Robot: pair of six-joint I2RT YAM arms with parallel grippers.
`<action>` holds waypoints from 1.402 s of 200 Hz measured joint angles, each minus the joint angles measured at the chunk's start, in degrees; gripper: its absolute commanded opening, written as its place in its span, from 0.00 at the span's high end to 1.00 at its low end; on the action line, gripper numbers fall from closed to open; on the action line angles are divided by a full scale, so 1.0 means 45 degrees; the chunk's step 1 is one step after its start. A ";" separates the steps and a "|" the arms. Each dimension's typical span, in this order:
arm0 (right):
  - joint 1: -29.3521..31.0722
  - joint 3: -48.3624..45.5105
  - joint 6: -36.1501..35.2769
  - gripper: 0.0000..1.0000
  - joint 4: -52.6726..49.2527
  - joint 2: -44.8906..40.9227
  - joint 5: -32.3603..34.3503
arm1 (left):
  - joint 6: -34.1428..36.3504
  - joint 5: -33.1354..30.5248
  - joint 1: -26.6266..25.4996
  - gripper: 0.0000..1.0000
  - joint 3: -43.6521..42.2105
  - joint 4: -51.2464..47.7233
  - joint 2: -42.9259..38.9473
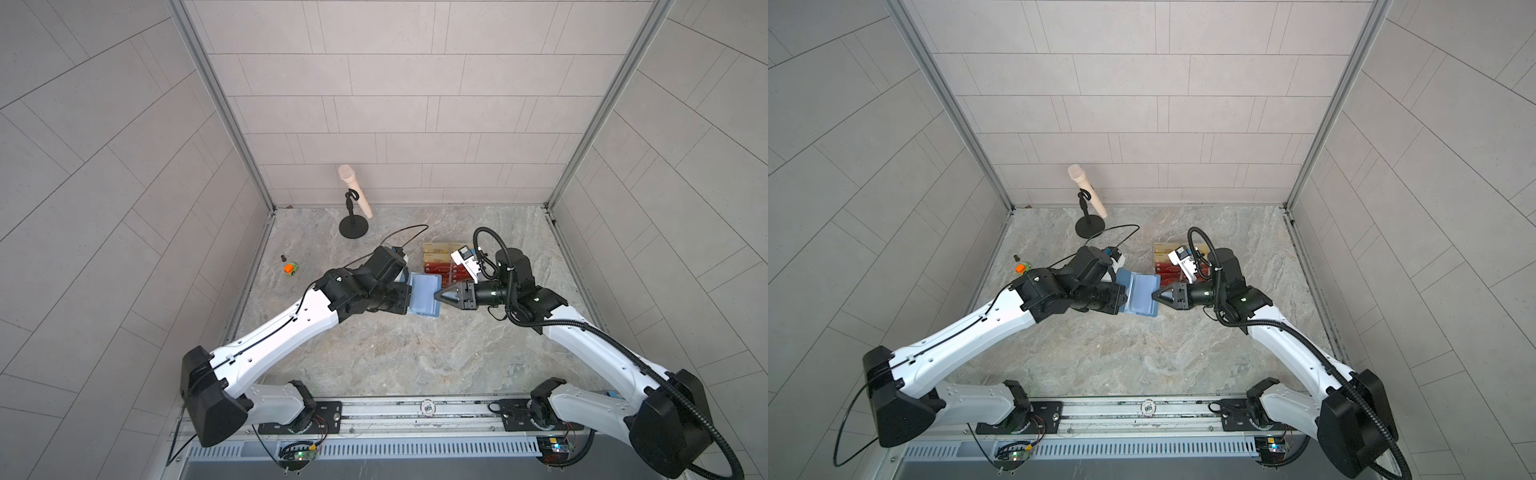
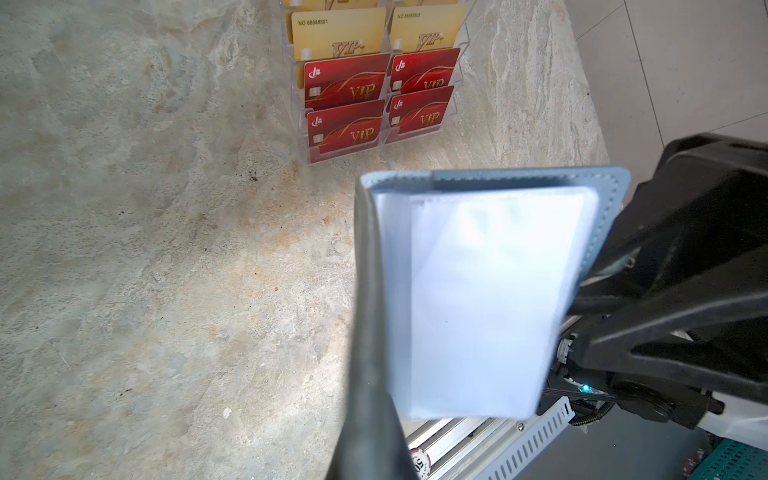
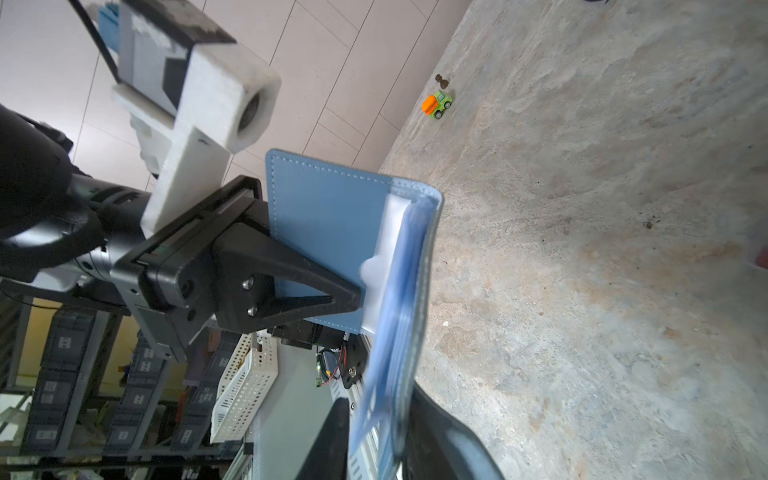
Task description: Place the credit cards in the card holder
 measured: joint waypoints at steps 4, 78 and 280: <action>-0.0010 0.0058 -0.0189 0.61 -0.0194 -0.0019 0.0136 | -0.0049 0.0010 0.0010 0.99 -0.0058 0.0073 -0.0010; -0.0058 0.0772 -0.1234 0.58 -0.3439 -0.0942 0.2749 | -0.1224 0.0860 0.0034 0.99 -0.2215 0.2302 0.0690; 0.2997 0.0476 -0.0675 0.83 0.0151 0.6047 0.5251 | -0.2186 0.2317 0.1005 0.50 -0.5688 0.5532 0.2191</action>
